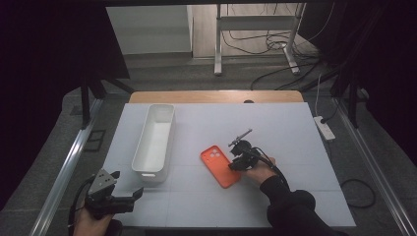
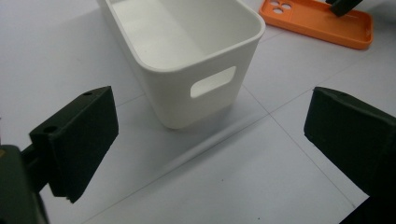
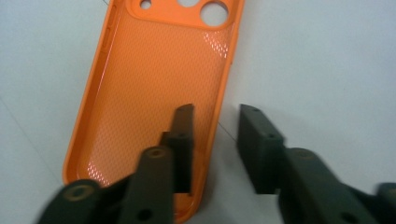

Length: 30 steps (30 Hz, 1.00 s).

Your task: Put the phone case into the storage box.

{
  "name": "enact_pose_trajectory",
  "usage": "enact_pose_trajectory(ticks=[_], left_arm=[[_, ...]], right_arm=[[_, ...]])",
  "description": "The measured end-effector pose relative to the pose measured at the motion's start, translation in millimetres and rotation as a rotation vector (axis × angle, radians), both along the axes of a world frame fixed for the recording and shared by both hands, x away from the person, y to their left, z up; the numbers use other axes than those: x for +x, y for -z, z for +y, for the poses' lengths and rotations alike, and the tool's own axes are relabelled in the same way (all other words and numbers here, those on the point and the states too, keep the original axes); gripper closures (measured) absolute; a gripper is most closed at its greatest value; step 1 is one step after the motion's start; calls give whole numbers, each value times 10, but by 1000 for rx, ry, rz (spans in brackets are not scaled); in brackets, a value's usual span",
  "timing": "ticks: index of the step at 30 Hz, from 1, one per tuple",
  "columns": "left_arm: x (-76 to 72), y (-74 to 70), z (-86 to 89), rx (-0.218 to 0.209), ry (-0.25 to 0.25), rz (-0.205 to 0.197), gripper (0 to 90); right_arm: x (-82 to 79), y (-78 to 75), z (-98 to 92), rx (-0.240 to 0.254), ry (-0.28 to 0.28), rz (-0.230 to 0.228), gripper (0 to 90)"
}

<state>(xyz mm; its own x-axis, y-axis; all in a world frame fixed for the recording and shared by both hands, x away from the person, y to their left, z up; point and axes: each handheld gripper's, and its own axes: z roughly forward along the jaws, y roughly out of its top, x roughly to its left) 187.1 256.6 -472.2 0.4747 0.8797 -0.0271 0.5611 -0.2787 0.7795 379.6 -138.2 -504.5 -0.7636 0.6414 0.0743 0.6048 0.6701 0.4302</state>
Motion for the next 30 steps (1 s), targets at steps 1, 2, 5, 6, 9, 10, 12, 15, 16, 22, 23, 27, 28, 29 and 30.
enact_pose_trajectory(ticks=[1, 2, 5, 6, 9, 10, 12, 15, 16, 22, 23, 27, 28, 29, 30], left_arm=[[2, 0, -3, 1, 0, 3, 38], [6, 1, -4, 4, -3, 4, 38], [20, 2, 2, -2, -7, 17, 40], [23, 3, 2, -2, -11, 18, 40], [29, 4, 5, -4, -21, 23, 46], [38, 5, 10, -11, -34, 31, 49], [44, 4, 17, -12, -42, 34, 49], [49, 5, 19, -16, -46, 35, 40], [48, 4, 18, -15, -44, 34, 37], [55, 3, 18, -13, -59, 34, 8], [55, 3, 15, -11, -64, 33, 4], [56, 3, 9, -1, -84, 32, 0], [58, 3, 2, 8, -92, 35, 0], [61, 4, -4, 13, -92, 38, 0], [64, 4, -9, 15, -88, 40, 5]], right_arm=[[4, 0, -7, 7, 3, 12, 773], [8, 3, -12, 21, 1, 27, 819], [2, -12, 12, 3, 24, 30, 875], [5, -13, 13, 3, 38, 36, 882], [4, -16, 12, 3, 41, 36, 889], [1, -17, 12, 2, 40, 34, 891], [-3, -17, 12, 3, 39, 30, 891], [-18, -24, 2, 26, 39, 21, 893], [-22, -27, 3, 29, 37, 17, 893], [-71, -104, -17, 67, 34, -22, 893], [-78, -118, -25, 74, 36, -28, 893], [-115, -190, -59, 99, 41, -50, 893], [-121, -203, -67, 102, 39, -54, 893], [-135, -221, -76, 107, 35, -63, 893], [-146, -236, -83, 112, 36, -67, 892]])
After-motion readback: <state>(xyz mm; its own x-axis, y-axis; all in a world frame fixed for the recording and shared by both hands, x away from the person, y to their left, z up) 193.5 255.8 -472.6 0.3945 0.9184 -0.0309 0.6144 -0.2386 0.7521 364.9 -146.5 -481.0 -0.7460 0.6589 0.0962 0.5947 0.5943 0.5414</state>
